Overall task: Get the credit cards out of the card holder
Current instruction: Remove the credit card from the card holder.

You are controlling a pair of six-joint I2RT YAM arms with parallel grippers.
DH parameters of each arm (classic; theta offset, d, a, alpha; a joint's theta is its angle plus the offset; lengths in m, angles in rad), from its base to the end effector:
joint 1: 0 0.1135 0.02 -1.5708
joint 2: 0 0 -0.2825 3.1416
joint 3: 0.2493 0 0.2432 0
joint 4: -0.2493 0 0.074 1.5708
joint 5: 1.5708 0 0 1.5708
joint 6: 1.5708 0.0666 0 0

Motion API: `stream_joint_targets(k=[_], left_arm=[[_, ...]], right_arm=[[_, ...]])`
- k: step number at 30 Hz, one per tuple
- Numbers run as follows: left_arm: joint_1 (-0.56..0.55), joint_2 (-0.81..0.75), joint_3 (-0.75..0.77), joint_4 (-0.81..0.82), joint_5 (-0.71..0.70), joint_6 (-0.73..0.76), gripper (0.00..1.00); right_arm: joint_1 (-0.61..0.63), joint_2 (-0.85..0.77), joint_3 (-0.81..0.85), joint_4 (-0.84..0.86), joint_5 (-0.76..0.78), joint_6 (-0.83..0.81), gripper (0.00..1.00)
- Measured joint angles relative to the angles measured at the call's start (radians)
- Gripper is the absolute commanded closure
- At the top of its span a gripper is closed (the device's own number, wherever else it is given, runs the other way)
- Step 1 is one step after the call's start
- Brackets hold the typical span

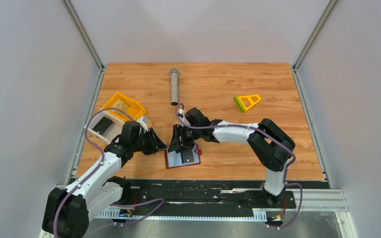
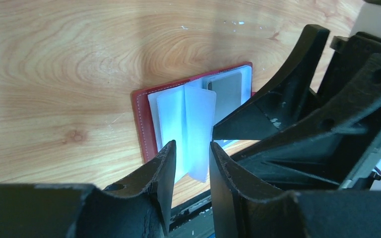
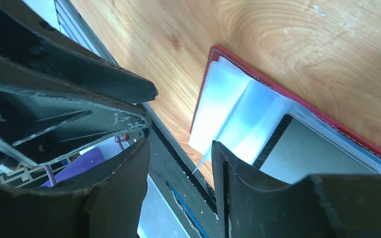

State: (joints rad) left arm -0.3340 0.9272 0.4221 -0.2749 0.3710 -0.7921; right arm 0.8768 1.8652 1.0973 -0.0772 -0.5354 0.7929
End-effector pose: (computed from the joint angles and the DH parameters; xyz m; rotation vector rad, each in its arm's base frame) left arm 0.1645 -0.0826 0.1823 -0.3764 2.4755 -0.9523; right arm 0.2299 0.3295 0.1651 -0.4017 2.7371 1.2809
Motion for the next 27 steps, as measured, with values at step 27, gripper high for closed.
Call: stream_joint_targets(k=[27], left_arm=[[0.000,0.090,0.021,0.087,0.142,-0.010,0.64]], right_arm=[[-0.030,-0.117,0.001,-0.213,0.222,-0.091,0.61]])
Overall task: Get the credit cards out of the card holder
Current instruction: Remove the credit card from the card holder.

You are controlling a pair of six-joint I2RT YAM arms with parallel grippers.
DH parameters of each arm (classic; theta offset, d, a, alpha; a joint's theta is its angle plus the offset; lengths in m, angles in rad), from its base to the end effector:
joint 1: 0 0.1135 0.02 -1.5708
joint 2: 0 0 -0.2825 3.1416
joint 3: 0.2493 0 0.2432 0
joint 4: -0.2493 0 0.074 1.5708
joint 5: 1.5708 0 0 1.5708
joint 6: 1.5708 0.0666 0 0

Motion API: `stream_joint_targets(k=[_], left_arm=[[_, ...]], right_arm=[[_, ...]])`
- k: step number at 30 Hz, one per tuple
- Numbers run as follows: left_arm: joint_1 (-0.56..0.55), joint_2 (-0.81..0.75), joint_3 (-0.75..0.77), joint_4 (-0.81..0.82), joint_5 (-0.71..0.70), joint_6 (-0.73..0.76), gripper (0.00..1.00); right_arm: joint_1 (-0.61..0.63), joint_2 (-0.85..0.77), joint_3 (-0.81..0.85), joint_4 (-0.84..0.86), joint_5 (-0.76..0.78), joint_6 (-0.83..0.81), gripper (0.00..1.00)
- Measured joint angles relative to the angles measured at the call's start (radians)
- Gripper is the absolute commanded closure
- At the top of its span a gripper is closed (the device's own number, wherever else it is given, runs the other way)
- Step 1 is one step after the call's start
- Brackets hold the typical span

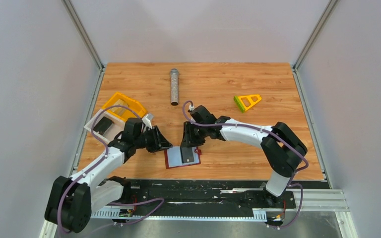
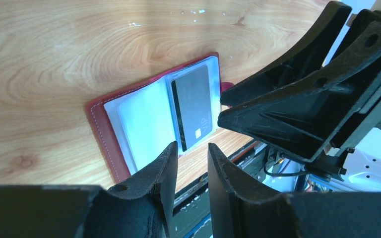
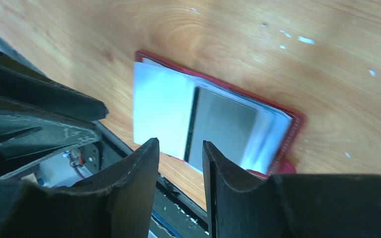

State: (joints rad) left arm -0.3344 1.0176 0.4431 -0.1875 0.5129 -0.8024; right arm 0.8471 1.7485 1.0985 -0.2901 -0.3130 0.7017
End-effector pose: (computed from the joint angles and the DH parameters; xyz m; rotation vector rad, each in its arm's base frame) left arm 0.1759 -0.0957 0.1850 -0.3058 2.4892 -1.1249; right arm 0.2329 0.2945 0.1858 -0.3411 2.7338 0.9380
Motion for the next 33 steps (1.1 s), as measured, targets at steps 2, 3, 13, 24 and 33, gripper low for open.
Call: stream_joint_targets(k=[2,3,13,24,33], left_arm=[[0.000,0.018,-0.006,0.035,0.013,-0.004,0.64],[0.000,0.028,-0.011,0.054,0.019,-0.008,0.64],[-0.023,0.124,-0.029,0.173,0.050,-0.042,0.64],[-0.040,0.251,-0.082,0.314,0.056,-0.074,0.64],[-0.046,0.302,-0.105,0.410,0.065,-0.092,0.62]], right_arm=[[-0.002,-0.006,-0.010,-0.019,0.025,-0.002,0.60],[-0.004,-0.009,-0.018,-0.027,0.037,-0.002,0.60],[-0.013,-0.011,-0.051,-0.068,0.078,-0.005,0.61],[-0.013,-0.011,-0.053,-0.057,0.073,-0.005,0.61],[-0.013,0.007,-0.056,-0.042,0.059,-0.004,0.63]])
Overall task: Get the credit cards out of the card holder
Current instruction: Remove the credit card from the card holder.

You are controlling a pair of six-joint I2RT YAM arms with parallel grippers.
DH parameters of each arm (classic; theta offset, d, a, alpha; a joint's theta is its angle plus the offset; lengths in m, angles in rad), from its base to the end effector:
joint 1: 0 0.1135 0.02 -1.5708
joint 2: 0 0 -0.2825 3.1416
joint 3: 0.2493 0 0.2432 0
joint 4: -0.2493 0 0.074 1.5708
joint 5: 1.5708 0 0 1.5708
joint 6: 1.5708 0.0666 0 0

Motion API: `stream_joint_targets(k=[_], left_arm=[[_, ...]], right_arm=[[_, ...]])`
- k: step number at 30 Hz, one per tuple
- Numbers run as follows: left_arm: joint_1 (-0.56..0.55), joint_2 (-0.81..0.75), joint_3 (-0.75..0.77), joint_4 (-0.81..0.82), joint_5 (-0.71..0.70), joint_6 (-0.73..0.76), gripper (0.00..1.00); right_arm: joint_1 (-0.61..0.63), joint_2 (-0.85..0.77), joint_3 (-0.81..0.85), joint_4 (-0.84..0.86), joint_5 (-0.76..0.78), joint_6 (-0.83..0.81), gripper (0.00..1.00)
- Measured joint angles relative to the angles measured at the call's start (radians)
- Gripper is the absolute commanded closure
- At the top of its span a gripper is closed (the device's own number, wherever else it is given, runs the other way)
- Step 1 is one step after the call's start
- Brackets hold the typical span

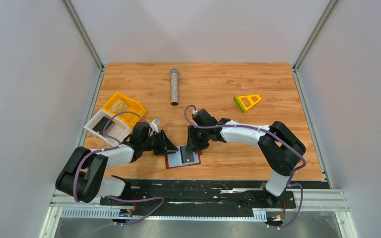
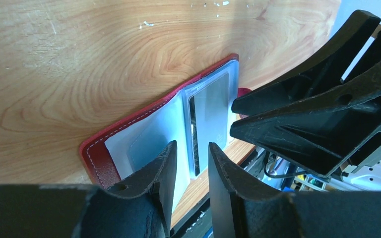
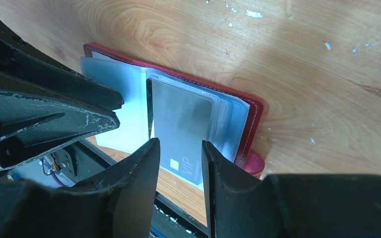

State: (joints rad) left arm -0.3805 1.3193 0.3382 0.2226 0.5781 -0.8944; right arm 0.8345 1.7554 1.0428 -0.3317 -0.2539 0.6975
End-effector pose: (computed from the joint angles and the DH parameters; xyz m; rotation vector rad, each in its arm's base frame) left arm 0.1952 -0.1173 0.1353 -0.3302 2.5311 -1.2531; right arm 0.2287 0.2772 0.1628 -0.2907 2.8159 0.7888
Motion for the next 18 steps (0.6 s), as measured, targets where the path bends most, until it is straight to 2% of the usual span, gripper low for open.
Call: stream_joint_targets(k=[10,18], left_arm=[[-0.005,0.067,-0.024,0.090,0.017,-0.020,0.61],[-0.008,0.118,-0.029,0.173,0.042,-0.037,0.62]], right_arm=[[0.000,0.014,-0.015,0.020,-0.026,0.008,0.65],[-0.002,0.024,-0.016,0.034,-0.037,0.012,0.70]])
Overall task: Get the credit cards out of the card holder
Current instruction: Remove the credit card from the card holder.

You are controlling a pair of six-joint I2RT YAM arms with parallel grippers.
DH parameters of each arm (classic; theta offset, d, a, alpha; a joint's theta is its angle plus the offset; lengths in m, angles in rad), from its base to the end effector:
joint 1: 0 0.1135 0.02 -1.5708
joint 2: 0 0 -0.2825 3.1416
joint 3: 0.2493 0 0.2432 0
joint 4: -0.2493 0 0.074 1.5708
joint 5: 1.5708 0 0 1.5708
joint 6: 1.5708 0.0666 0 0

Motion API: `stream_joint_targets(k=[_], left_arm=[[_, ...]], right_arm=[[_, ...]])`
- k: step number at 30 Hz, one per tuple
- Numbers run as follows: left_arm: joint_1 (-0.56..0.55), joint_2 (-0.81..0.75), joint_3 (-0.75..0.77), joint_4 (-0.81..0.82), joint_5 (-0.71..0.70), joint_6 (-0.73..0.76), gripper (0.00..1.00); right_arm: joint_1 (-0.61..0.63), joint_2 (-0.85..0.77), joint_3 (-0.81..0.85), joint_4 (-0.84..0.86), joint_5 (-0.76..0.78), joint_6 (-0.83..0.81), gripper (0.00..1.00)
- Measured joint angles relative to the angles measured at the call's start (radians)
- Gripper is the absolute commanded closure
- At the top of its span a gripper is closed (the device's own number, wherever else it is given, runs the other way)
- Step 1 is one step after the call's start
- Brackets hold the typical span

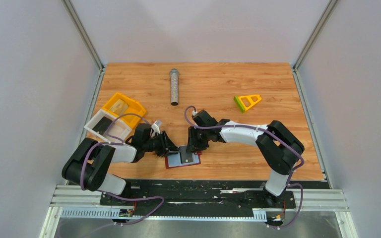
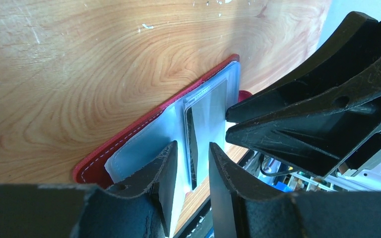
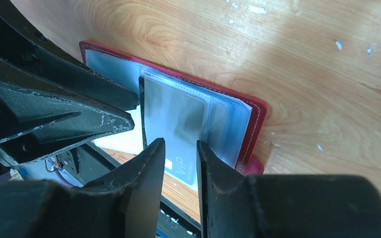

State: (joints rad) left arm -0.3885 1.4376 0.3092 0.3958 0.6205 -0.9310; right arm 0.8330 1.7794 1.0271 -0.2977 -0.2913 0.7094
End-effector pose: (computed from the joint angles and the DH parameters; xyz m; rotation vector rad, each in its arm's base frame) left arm 0.2009 -0.1241 0.1205 -0.3284 2.5241 -1.3264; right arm 0.2281 0.2794 0.1531 -0.2873 2.8389 0.8294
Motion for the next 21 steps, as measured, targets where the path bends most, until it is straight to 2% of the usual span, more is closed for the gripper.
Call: stream_joint_targets(k=[4,18,21], left_arm=[[-0.002,0.006,-0.005,0.018,0.001,-0.006,0.65],[-0.003,0.020,-0.027,0.074,0.008,-0.015,0.65],[-0.003,0.028,-0.029,0.088,0.012,-0.022,0.69]], right_arm=[[-0.003,0.000,-0.007,0.007,-0.005,0.006,0.70],[-0.008,0.000,-0.019,0.024,-0.015,0.023,0.75],[-0.011,0.000,-0.022,0.027,-0.019,0.026,0.75]])
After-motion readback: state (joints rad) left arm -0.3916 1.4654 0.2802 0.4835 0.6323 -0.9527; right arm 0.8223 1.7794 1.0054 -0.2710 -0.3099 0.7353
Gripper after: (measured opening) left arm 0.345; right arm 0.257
